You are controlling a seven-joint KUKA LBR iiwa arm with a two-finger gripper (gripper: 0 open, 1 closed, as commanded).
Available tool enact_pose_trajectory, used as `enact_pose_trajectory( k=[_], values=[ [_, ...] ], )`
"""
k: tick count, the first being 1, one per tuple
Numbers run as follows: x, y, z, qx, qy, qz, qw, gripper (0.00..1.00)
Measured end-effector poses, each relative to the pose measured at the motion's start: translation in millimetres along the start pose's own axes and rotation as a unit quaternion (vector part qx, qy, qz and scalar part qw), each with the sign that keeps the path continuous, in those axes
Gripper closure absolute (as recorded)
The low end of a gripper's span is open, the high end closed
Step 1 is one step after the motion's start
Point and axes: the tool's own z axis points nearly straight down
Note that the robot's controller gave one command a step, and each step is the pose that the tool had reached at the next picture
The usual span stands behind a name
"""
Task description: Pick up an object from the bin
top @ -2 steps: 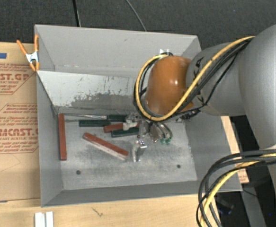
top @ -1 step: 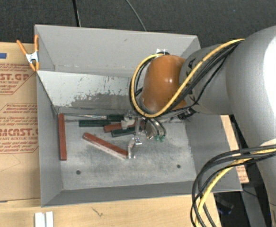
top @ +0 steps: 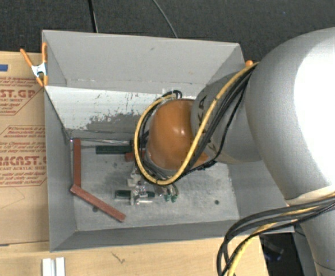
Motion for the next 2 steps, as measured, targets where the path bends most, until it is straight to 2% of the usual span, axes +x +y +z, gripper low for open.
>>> enact_pose_trajectory(
  k=[1, 2],
  values=[
    [0.0, 0, 0, 0.000, 0.0000, 0.000, 1.0000, 1.00],
    [14.2, -6, -38, 0.003, 0.0215, -0.002, 0.9998, 1.00]
  ],
)
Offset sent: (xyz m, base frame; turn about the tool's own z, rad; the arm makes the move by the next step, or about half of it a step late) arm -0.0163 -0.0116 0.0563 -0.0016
